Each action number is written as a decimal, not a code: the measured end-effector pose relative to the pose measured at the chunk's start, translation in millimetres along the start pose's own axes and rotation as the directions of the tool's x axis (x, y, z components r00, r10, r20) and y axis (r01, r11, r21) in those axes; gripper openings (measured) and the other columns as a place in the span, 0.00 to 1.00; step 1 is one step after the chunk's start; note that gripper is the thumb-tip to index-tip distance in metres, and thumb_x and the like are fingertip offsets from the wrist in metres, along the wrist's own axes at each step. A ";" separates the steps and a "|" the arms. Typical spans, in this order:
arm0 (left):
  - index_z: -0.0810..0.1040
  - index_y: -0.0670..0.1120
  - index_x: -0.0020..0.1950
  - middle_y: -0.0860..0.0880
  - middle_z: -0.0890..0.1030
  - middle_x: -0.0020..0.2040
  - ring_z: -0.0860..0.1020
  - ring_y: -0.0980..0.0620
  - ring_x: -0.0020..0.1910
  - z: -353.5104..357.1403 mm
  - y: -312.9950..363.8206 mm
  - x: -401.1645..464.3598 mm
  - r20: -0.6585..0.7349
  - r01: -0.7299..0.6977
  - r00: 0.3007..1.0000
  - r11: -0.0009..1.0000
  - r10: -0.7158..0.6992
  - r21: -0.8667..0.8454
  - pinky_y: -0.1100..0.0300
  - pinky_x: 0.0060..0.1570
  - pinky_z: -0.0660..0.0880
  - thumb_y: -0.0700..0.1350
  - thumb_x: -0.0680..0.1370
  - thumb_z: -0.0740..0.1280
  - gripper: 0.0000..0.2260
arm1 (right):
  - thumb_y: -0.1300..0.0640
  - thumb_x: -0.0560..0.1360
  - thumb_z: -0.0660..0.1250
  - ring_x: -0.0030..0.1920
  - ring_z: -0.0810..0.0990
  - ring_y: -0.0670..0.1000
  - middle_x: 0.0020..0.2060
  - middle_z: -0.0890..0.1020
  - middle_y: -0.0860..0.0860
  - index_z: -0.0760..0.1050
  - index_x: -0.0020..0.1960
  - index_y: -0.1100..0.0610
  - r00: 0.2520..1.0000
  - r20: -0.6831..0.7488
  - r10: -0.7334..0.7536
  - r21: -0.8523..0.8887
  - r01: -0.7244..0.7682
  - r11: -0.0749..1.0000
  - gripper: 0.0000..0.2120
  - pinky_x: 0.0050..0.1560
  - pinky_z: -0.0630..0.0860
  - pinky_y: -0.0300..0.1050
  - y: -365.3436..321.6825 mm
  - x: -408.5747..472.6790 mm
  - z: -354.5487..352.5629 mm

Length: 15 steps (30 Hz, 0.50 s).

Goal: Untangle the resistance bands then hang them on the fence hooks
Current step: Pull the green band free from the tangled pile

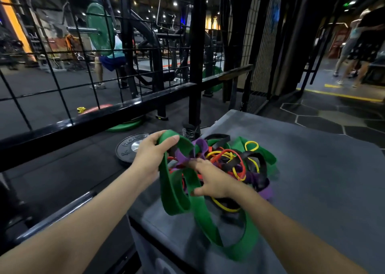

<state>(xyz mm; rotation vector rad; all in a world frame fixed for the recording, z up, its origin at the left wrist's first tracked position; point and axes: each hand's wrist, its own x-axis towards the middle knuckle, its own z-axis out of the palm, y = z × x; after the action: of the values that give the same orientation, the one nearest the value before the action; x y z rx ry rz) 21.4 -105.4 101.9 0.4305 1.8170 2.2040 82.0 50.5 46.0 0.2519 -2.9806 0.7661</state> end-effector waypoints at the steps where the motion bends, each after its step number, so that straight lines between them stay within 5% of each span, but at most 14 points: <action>1: 0.76 0.39 0.56 0.47 0.79 0.38 0.76 0.60 0.23 5.0 4.4 1.7 0.012 0.002 1.000 1.000 -0.001 -0.022 0.69 0.22 0.70 0.36 0.75 0.67 0.10 | 0.49 0.66 0.73 0.67 0.66 0.52 0.67 0.70 0.54 0.65 0.71 0.54 0.999 -0.027 -0.022 0.001 0.022 1.000 0.36 0.70 0.62 0.44 -1.7 0.7 1.8; 4: 0.77 0.39 0.56 0.47 0.79 0.38 0.71 0.56 0.25 16.0 17.4 8.2 0.040 -0.035 0.999 0.999 0.036 -0.023 0.68 0.23 0.67 0.37 0.74 0.68 0.12 | 0.53 0.69 0.73 0.60 0.74 0.49 0.61 0.76 0.52 0.73 0.65 0.55 0.976 -0.213 0.037 0.059 -0.025 0.998 0.26 0.62 0.69 0.40 -6.5 -1.2 -10.0; 8: 0.77 0.42 0.51 0.55 0.76 0.25 0.69 0.60 0.24 29.0 48.2 16.1 0.097 -0.123 0.987 0.989 0.130 -0.079 0.69 0.28 0.66 0.36 0.76 0.64 0.06 | 0.56 0.70 0.73 0.50 0.76 0.48 0.49 0.78 0.48 0.75 0.58 0.56 0.821 -0.548 0.156 0.156 -0.083 0.984 0.18 0.56 0.74 0.45 -11.3 -6.1 -47.0; 12: 0.75 0.40 0.54 0.57 0.76 0.25 0.71 0.63 0.24 49.1 84.9 17.5 0.219 -0.268 0.934 0.960 0.281 -0.084 0.71 0.30 0.67 0.35 0.77 0.62 0.08 | 0.49 0.68 0.74 0.59 0.70 0.37 0.60 0.72 0.39 0.63 0.68 0.50 0.858 -0.491 0.153 0.416 0.076 0.906 0.33 0.61 0.66 0.34 -29.3 -7.0 -87.1; 15: 0.77 0.41 0.49 0.57 0.76 0.26 0.71 0.63 0.24 66.6 110.8 17.2 0.257 -0.310 0.905 0.939 0.340 -0.151 0.71 0.28 0.68 0.36 0.77 0.62 0.05 | 0.43 0.68 0.69 0.65 0.71 0.43 0.64 0.73 0.44 0.64 0.67 0.48 0.883 -0.459 0.102 0.546 0.189 0.816 0.31 0.67 0.67 0.45 -43.5 -5.6 -105.8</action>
<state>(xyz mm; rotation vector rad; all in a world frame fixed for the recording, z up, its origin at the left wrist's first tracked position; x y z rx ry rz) 30.2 -59.5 223.7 1.0332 1.5587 2.2895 96.1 64.8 158.7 0.1268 -2.2076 1.4779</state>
